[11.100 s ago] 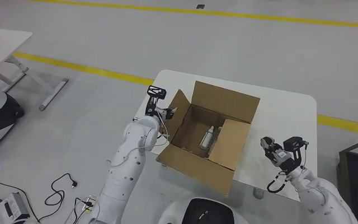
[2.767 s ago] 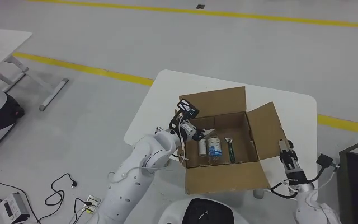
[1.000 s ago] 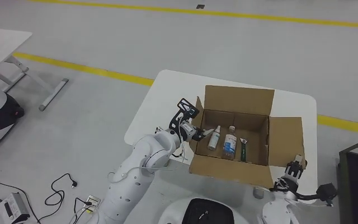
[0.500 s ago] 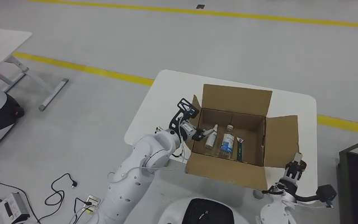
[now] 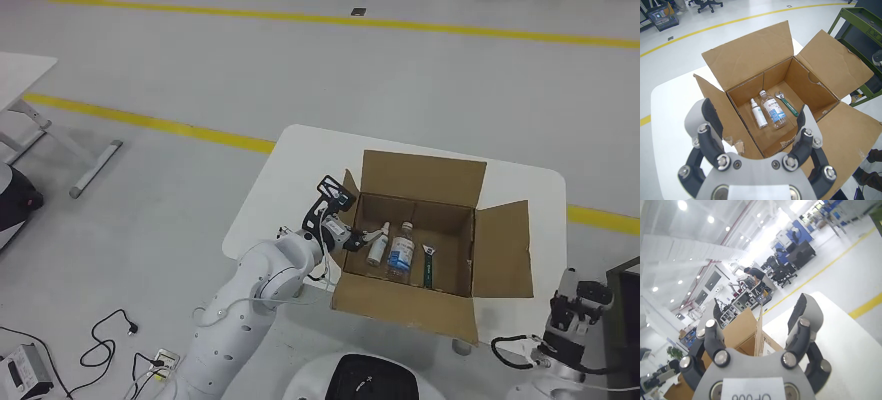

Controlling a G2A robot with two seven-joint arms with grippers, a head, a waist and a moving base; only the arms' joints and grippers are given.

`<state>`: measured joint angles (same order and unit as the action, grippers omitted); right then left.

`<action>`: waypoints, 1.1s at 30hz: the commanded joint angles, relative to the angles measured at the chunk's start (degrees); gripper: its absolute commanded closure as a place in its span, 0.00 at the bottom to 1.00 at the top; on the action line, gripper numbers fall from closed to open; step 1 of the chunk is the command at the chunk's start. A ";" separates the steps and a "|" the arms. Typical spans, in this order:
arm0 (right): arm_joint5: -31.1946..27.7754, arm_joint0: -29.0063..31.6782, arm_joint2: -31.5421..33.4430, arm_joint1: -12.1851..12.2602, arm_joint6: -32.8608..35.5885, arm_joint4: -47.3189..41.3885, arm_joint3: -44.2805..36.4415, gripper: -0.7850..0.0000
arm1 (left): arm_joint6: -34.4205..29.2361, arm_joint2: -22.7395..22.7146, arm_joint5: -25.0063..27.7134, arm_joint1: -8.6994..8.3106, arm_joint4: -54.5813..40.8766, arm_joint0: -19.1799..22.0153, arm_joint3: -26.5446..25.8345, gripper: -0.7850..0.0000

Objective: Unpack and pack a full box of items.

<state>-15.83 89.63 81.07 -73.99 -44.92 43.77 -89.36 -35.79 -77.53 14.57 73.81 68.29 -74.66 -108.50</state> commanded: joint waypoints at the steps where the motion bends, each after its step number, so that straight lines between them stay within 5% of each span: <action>1: -3.06 0.14 1.56 0.60 -0.54 8.39 0.30 1.00 | 0.00 0.00 0.00 0.00 0.00 0.00 0.00 0.00; 5: -8.65 0.78 3.72 1.46 -1.53 16.65 1.45 1.00 | 0.00 0.00 0.00 0.00 0.00 0.00 0.00 0.00; 15: -8.41 0.76 3.67 1.44 -1.00 16.64 1.23 1.00 | 0.00 0.00 0.00 0.00 0.00 0.00 0.00 0.00; 21: -8.67 0.62 5.48 2.01 11.21 16.88 -0.95 1.00 | 0.00 0.00 0.00 0.00 0.00 0.00 0.00 0.00; 27: -13.91 0.42 10.21 3.54 30.27 18.50 -4.56 1.00 | 0.00 0.00 0.00 0.00 0.00 0.00 0.00 0.00; 33: -15.62 0.33 12.83 4.32 34.82 23.10 -5.90 1.00 | 0.00 0.00 0.00 0.00 0.00 0.00 0.00 0.00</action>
<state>-31.52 89.95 93.98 -69.65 -9.90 67.11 -95.30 -35.79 -77.53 14.57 73.81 68.29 -74.66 -108.50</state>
